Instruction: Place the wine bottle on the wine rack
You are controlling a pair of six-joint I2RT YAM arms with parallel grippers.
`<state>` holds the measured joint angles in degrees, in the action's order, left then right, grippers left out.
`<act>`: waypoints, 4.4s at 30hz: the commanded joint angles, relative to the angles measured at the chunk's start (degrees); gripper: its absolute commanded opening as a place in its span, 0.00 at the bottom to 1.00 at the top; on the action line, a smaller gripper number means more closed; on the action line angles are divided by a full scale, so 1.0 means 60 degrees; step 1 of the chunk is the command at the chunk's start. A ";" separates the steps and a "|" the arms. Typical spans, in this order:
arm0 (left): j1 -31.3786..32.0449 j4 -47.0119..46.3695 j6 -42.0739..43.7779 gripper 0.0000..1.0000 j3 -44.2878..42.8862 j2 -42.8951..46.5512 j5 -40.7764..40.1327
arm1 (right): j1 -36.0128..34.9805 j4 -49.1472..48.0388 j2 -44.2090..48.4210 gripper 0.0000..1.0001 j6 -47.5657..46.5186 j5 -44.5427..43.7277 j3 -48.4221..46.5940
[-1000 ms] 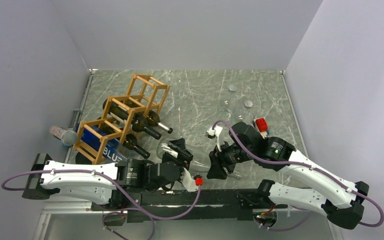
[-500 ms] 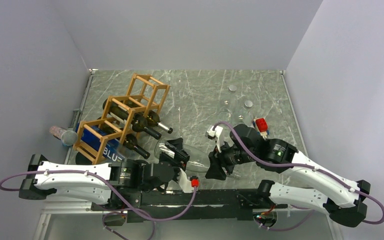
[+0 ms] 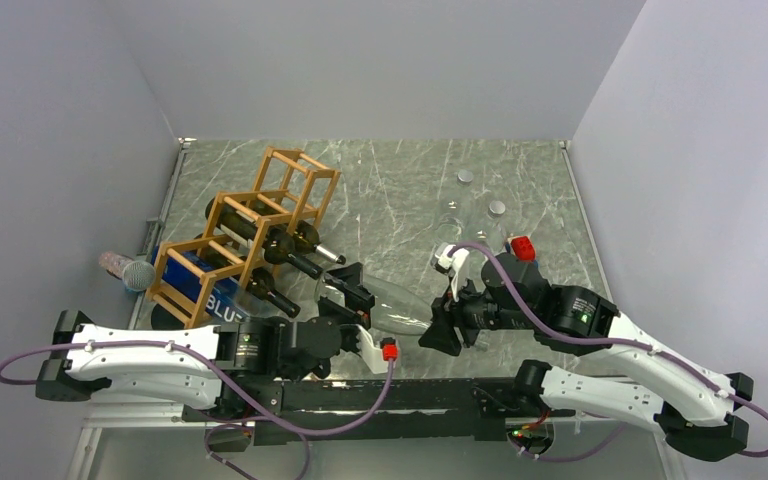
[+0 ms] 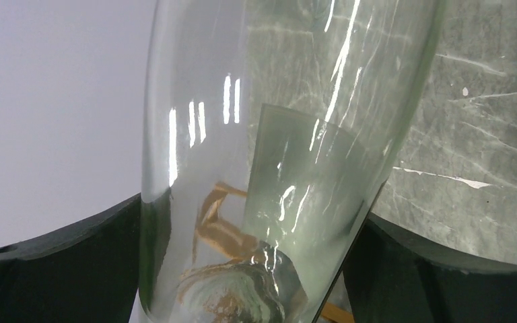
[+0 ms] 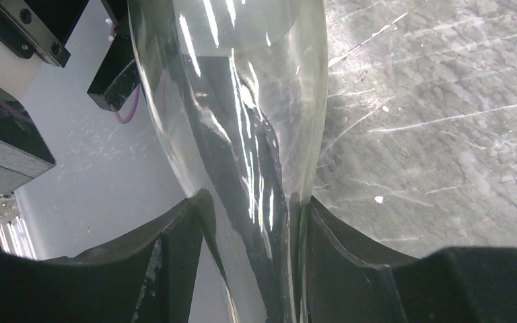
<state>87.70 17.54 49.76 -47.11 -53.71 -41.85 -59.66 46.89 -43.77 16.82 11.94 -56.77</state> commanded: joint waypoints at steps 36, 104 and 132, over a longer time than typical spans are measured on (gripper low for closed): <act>-0.0040 0.0904 -0.0825 0.99 -0.0035 -0.0167 0.2306 | 0.0129 0.0085 -0.0719 0.00 -0.0416 -0.0779 -0.0843; -1.3870 0.1927 -1.4510 0.36 -0.2273 -0.1609 0.5574 | 0.2677 -0.6578 -0.5615 0.00 -0.1397 -0.0679 -0.2119; -1.3892 0.2015 -1.3518 0.01 -0.2239 -0.1645 0.5815 | 0.2788 -0.9178 -0.6718 0.00 -0.1395 0.1270 -0.2073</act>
<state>4.78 29.17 -38.28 -60.75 -65.12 -8.14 -43.33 17.04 -86.61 9.17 12.75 -67.81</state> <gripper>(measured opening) 0.402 0.519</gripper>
